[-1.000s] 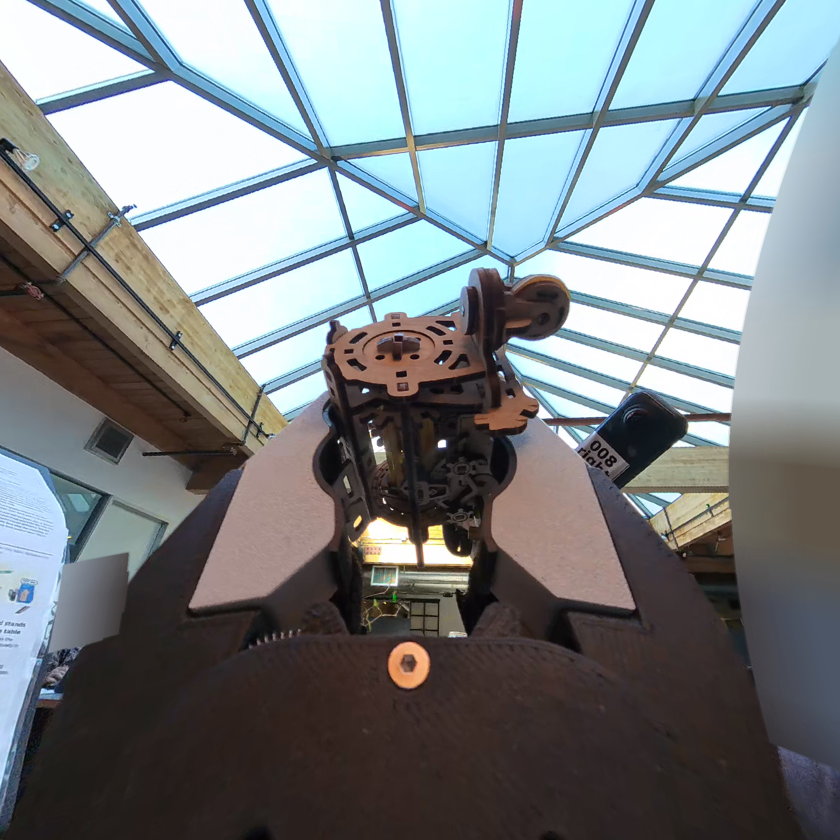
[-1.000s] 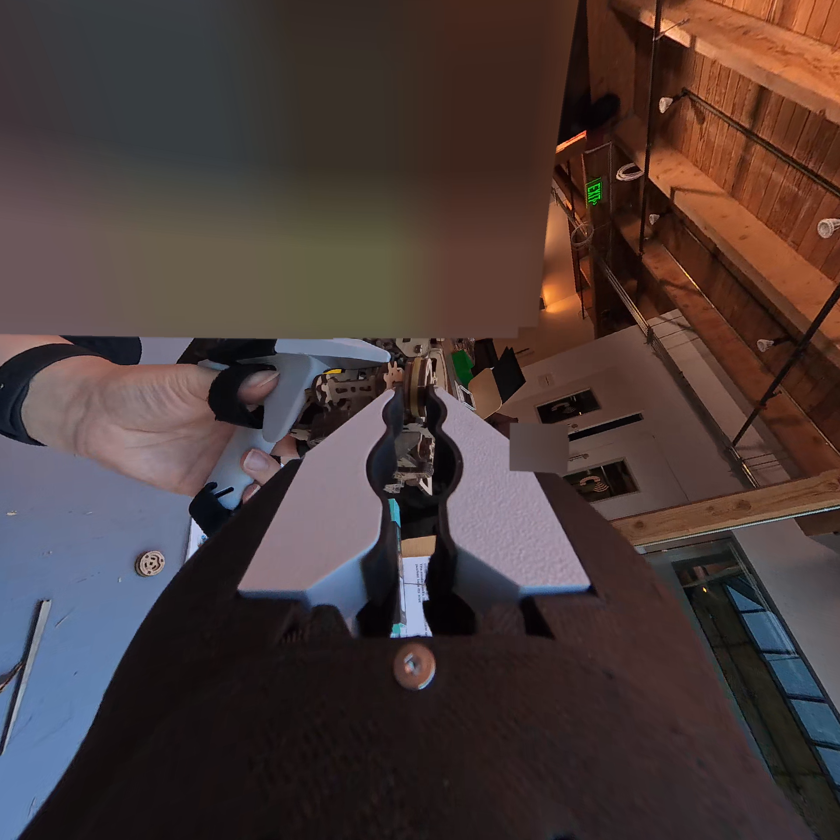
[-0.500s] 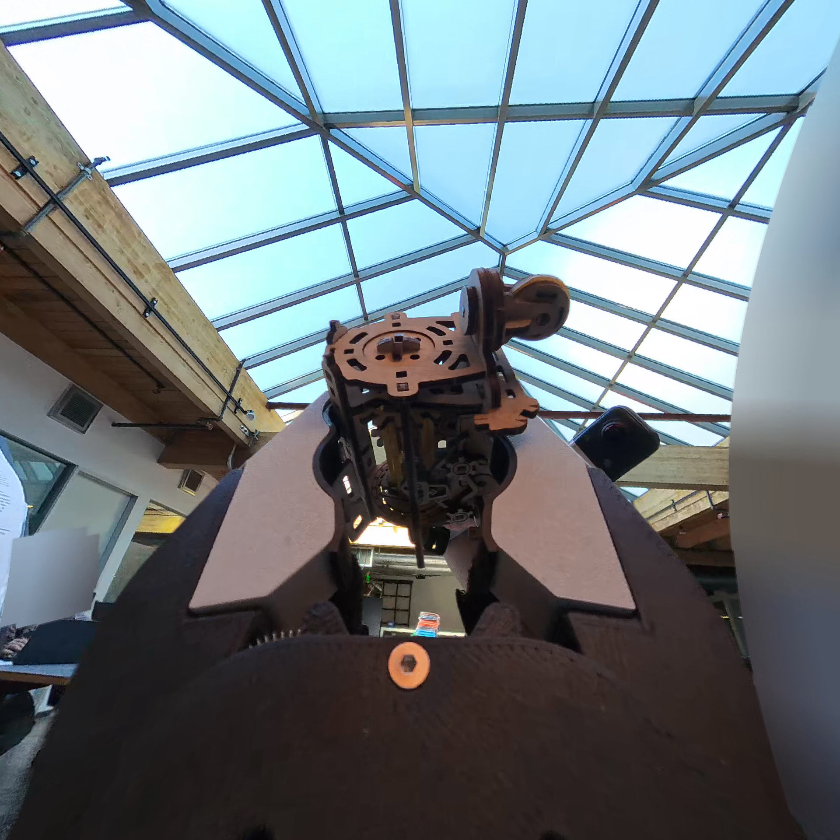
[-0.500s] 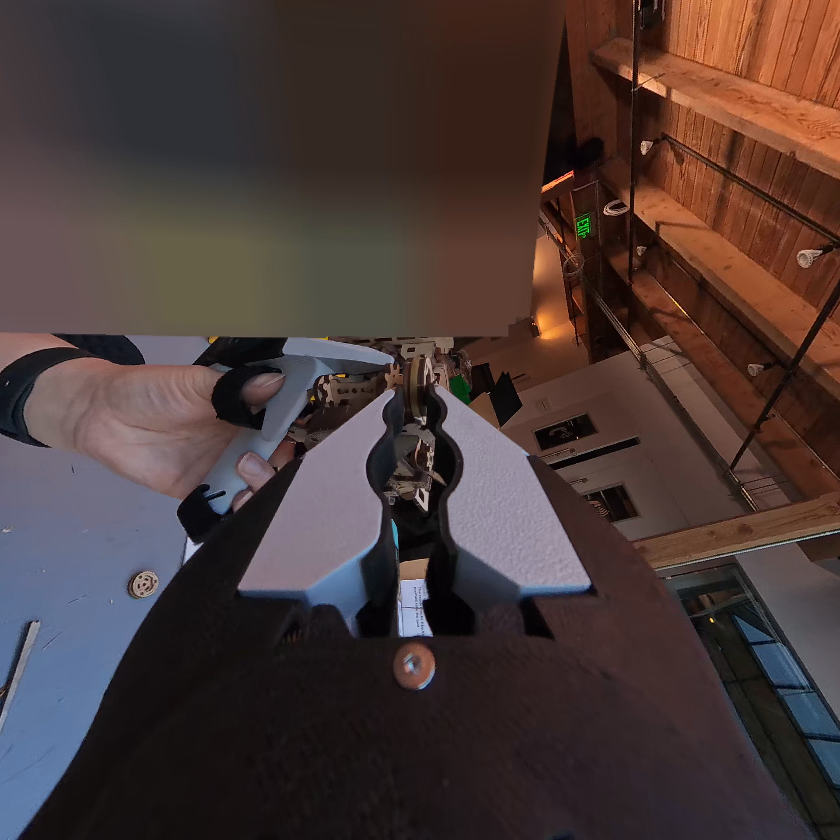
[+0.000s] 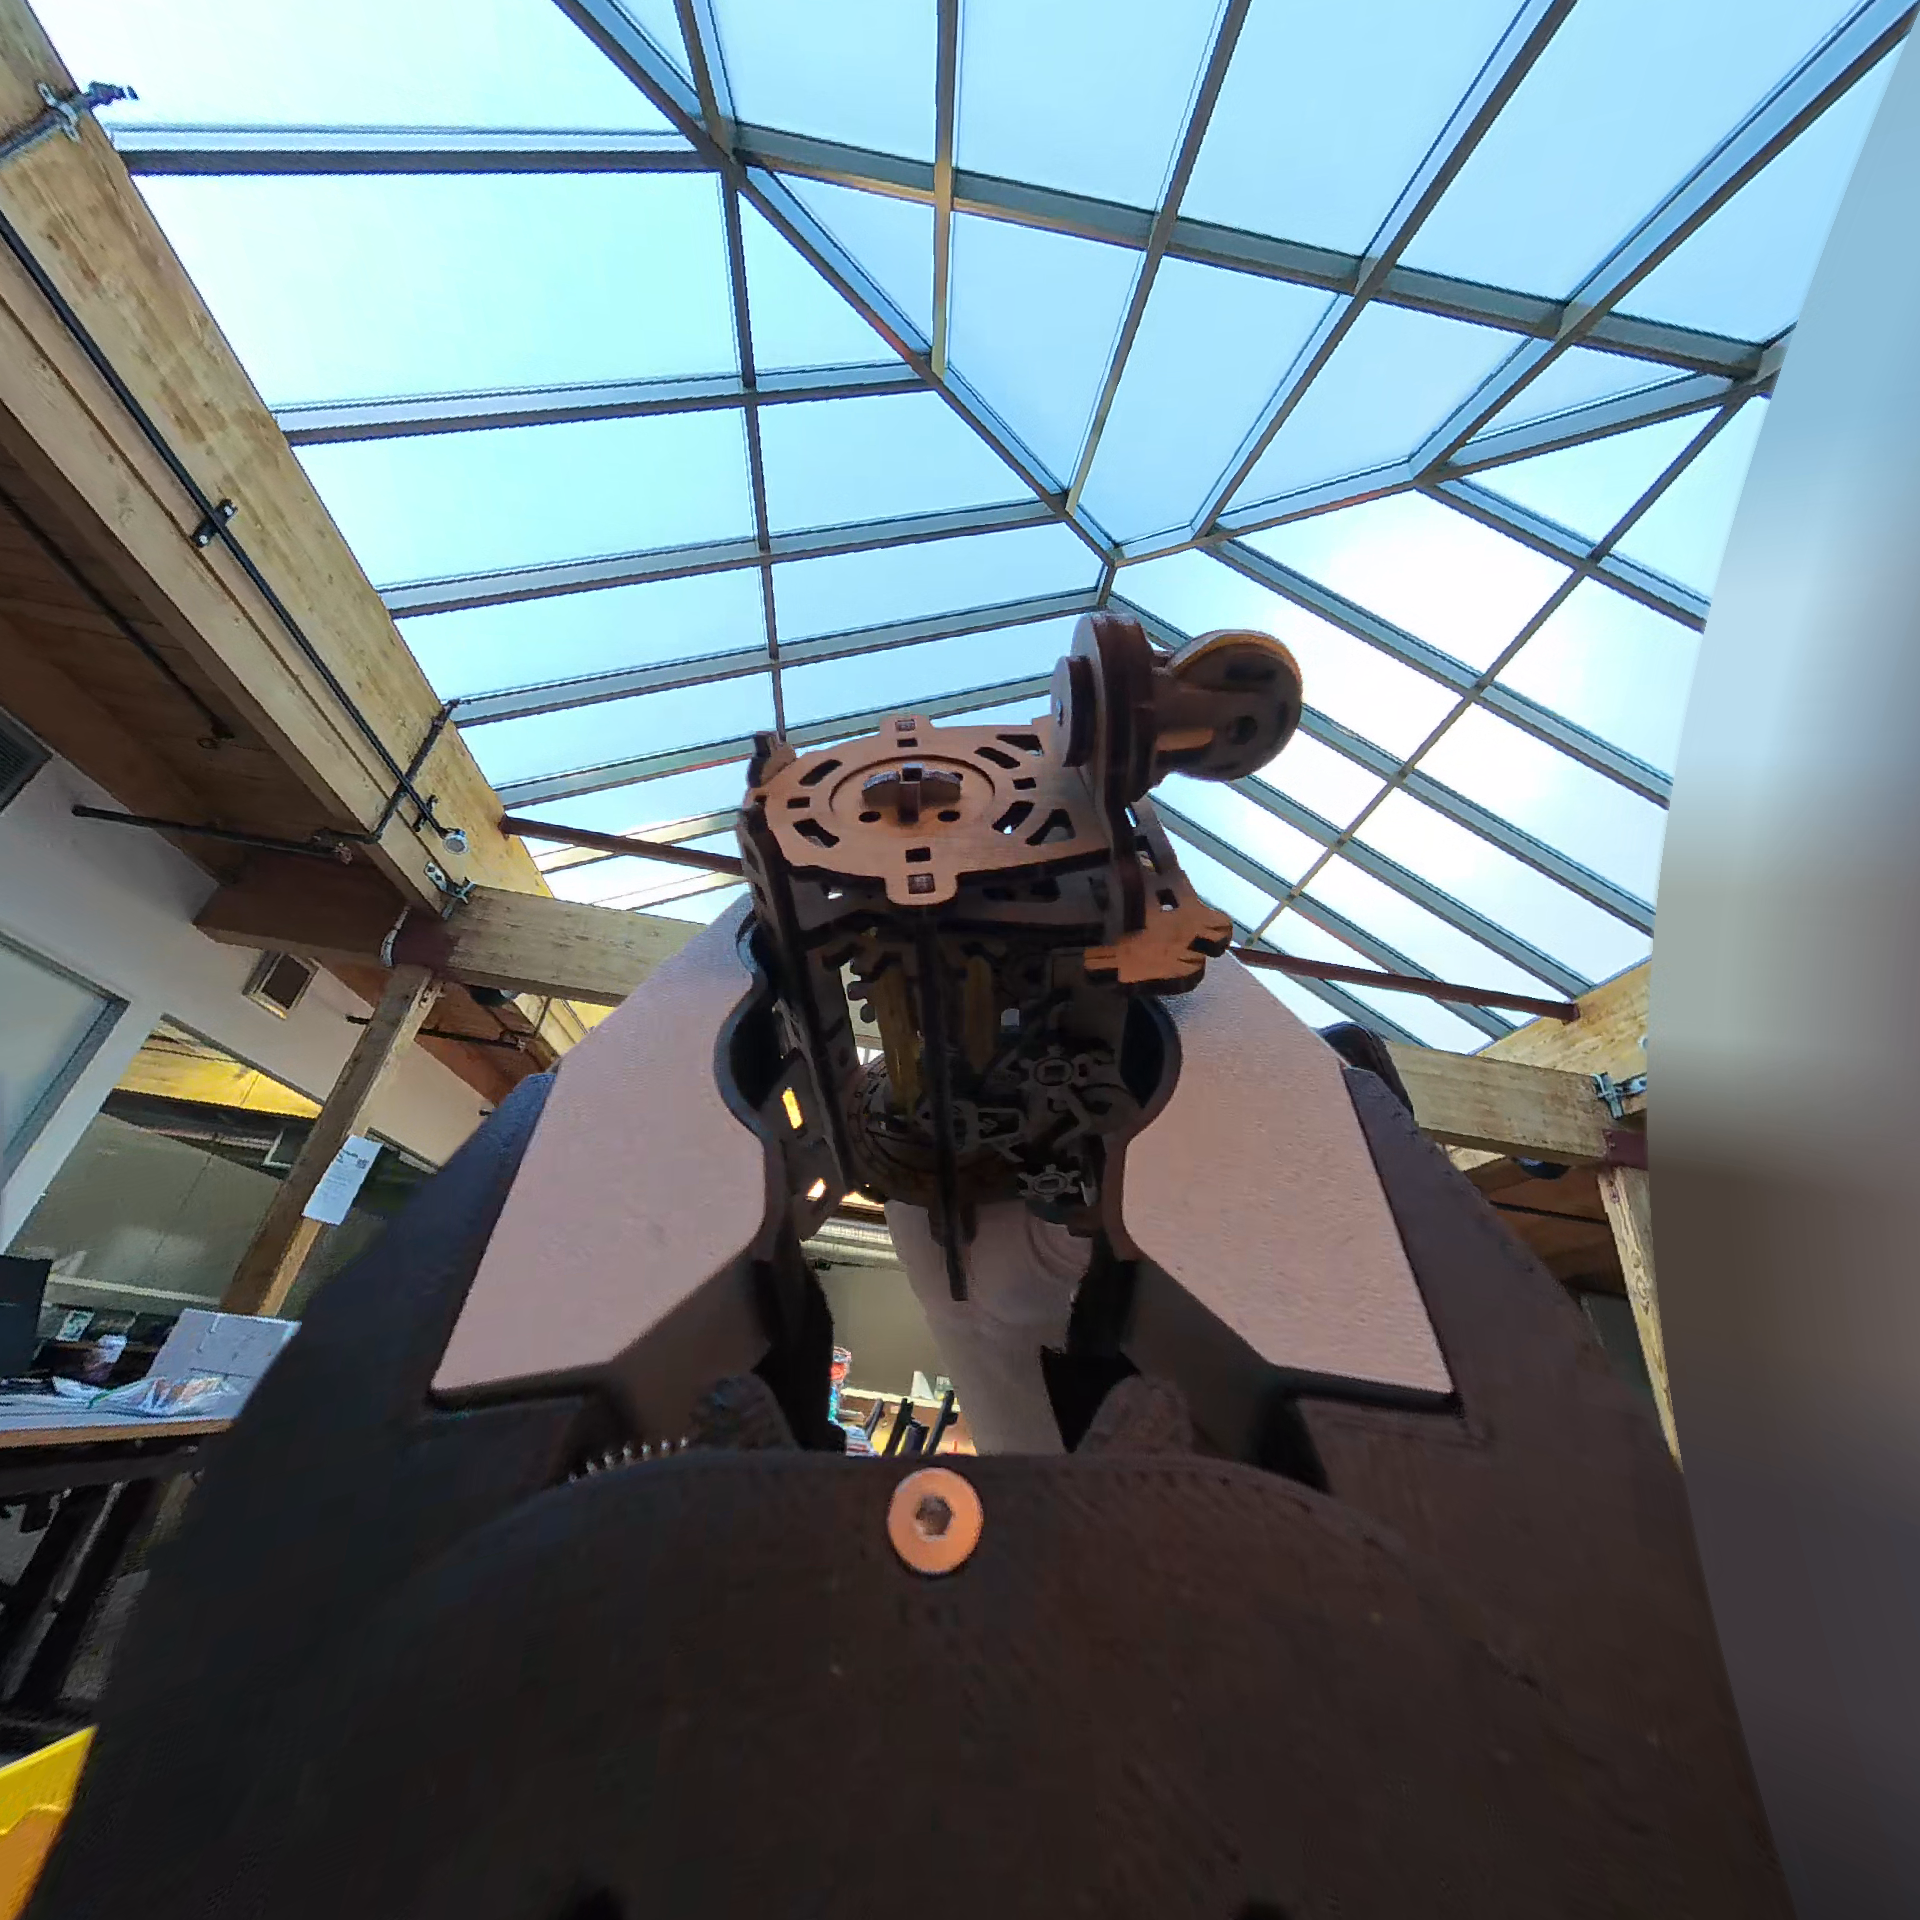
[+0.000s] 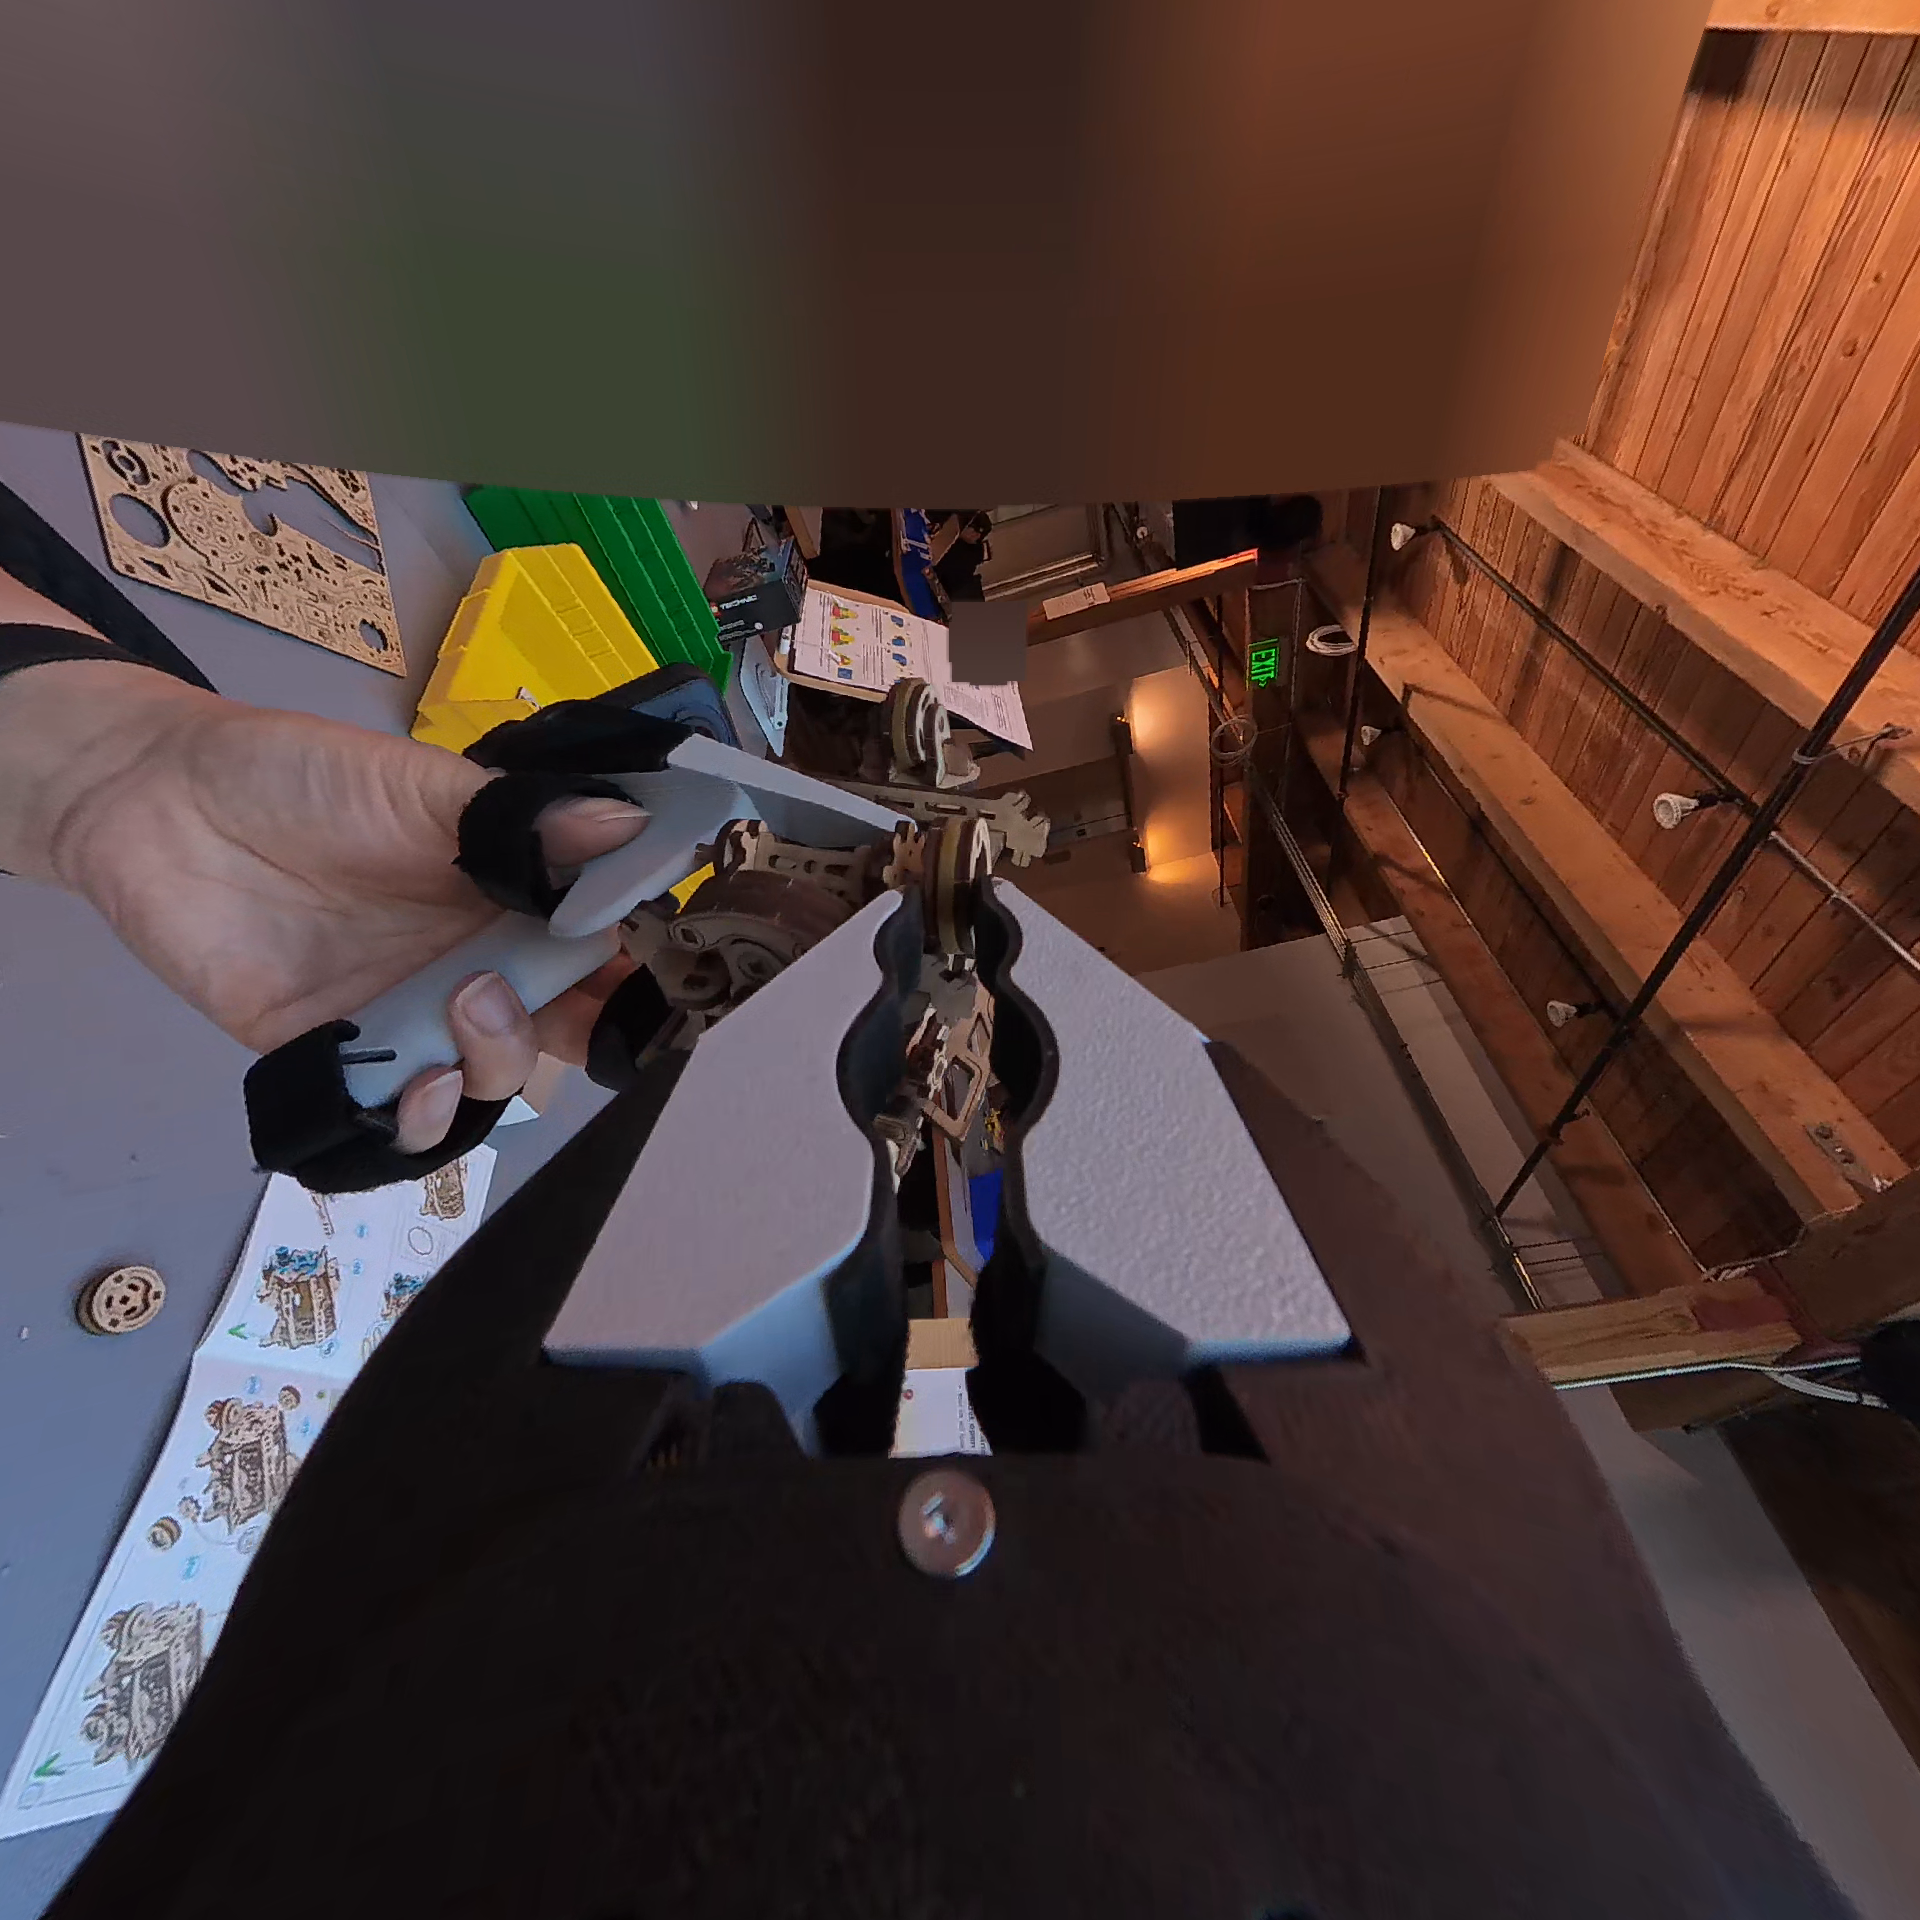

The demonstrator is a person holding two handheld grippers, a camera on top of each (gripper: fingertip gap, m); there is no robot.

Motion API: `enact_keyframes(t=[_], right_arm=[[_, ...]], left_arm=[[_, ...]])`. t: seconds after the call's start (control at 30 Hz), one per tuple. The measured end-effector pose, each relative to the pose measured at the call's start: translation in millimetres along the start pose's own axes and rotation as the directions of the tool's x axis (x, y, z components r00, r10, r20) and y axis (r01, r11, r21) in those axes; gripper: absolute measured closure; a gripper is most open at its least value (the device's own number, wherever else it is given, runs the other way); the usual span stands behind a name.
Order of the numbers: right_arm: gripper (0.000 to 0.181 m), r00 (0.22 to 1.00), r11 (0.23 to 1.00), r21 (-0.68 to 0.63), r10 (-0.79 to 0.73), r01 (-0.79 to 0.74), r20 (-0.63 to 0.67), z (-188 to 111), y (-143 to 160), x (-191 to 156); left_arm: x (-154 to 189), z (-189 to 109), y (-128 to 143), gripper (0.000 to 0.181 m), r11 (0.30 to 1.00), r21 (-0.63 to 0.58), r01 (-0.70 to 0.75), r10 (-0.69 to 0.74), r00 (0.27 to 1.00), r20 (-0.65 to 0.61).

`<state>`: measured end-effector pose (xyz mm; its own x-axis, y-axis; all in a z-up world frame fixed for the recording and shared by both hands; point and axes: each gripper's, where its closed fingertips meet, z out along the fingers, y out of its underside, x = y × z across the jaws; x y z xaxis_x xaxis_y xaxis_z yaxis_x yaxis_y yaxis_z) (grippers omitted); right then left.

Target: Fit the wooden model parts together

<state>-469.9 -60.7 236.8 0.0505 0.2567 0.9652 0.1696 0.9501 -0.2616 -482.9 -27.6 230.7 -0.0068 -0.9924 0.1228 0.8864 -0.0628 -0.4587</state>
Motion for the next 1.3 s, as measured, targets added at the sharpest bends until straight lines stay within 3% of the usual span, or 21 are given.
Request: enact_keyframes(t=[0.3, 0.57, 0.77, 1.3], right_arm=[[0.173, 0.997, 0.996, -0.033, -0.082, 0.081, -0.014, 0.1, 1.5, -3.6], [0.172, 0.999, 0.999, -0.029, 0.043, -0.043, -0.006, 1.2, 2.8, -3.6], [0.172, 0.999, 0.998, -0.040, 0.038, -0.038, -0.001, 0.7, 4.3, -4.3], [0.172, 0.988, 0.991, -0.135, 0.034, -0.013, 0.149, -6.2, 9.3, -8.7]], left_arm=[[-2.2, -1.0, -0.3, 0.117, 1.000, -0.002, -0.019, 0.019, 1.000, 0.009], [-4.5, -1.9, 0.4, 0.118, 1.000, 0.014, 0.011, -0.011, 1.000, 0.010], [-4.1, -1.8, 0.1, 0.118, 1.000, 0.019, 0.008, -0.008, 1.000, 0.018], [-8.6, -1.9, 7.4, 0.117, 1.000, -0.004, 0.006, -0.006, 0.999, 0.037]])
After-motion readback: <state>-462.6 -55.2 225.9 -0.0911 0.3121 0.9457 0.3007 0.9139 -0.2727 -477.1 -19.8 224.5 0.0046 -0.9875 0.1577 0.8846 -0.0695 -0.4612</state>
